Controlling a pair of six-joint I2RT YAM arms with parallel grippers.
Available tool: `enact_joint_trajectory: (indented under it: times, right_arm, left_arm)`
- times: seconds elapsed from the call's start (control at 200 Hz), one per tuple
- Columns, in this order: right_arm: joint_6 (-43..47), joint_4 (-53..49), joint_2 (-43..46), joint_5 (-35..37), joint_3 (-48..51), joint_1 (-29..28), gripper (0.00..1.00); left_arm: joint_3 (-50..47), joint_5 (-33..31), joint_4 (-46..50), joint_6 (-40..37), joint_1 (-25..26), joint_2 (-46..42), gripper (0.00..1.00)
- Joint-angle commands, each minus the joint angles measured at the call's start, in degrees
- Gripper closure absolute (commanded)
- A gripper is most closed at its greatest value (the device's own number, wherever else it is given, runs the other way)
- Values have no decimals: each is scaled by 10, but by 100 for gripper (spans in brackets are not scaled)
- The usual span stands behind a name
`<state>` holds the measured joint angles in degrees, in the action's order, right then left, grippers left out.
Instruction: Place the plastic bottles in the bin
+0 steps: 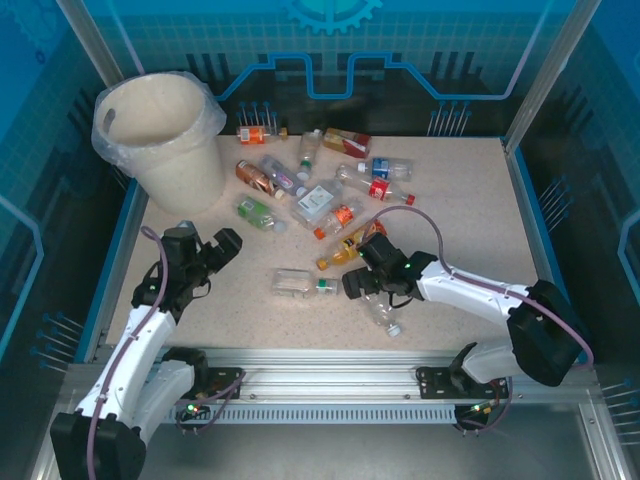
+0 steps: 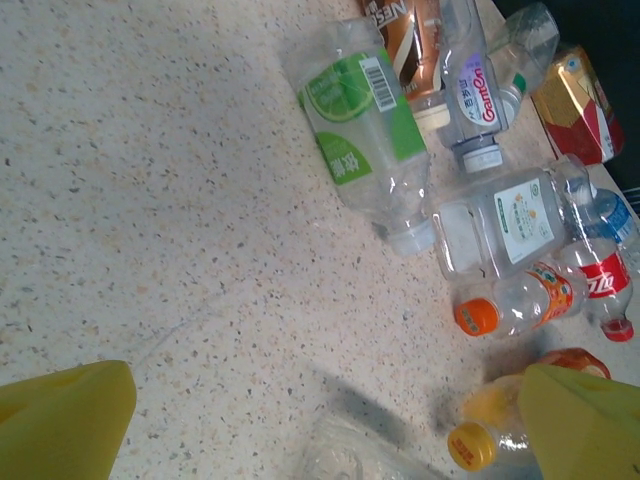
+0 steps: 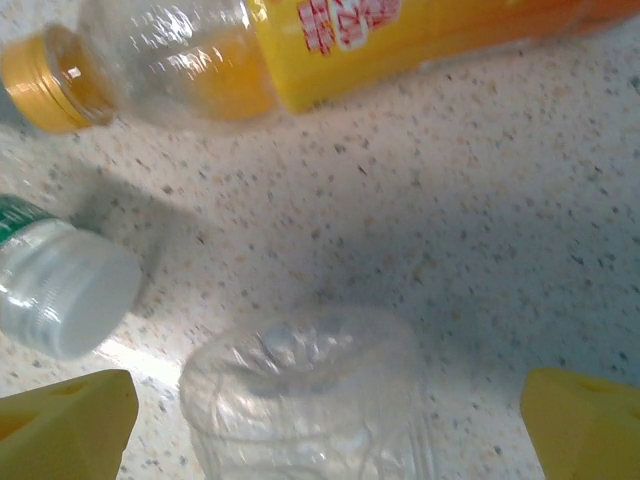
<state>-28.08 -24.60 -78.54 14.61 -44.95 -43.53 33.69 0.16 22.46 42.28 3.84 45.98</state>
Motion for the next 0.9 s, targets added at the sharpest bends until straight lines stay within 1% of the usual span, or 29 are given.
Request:
enact_joint_trajectory:
  times: [0.0, 0.115, 0.21, 0.315, 0.38, 0.435, 0.515, 0.6, 0.665, 0.73, 0.815, 0.89]
  right_arm:
    - [5, -29, 3, 29, 16, -6, 0]
    - [40, -7, -49, 1, -14, -7, 0]
    - [54, -5, -99, -16, -40, -9, 8]
    - [53, -2, -112, -23, -51, -10, 20]
    - [51, -9, -101, -15, -51, -10, 28]
    - [48, -14, -81, -7, -51, -10, 32]
    - [43, -20, -42, -2, -51, -10, 35]
    - [39, -15, -3, -10, -88, -6, 38]
    - [33, 15, 21, -39, -102, 5, 39]
    - [18, 67, 38, -87, -112, 22, 41]
    - [-2, 146, 45, -141, -129, 37, 42]
    - [-17, 202, 40, -174, -148, 46, 43]
  left_arm:
    - [-13, 50, -16, -5, 4, 11, 1]
    - [-19, 83, -46, -11, 5, 23, 1]
    - [-18, 99, -55, -19, 10, 30, 1]
    - [-15, 108, -66, -31, 23, 31, 1]
    - [-10, 111, -74, -40, 34, 32, 1]
    - [-5, 116, -83, -48, 43, 34, 1]
    - [2, 128, -105, -59, 62, 37, 1]
    - [8, 145, -139, -72, 89, 41, 1]
    - [13, 160, -168, -85, 111, 48, 1]
    - [18, 184, -197, -98, 129, 60, 1]
    - [28, 232, -232, -107, 141, 80, 1]
    - [29, 287, -275, -108, 144, 94, 1]
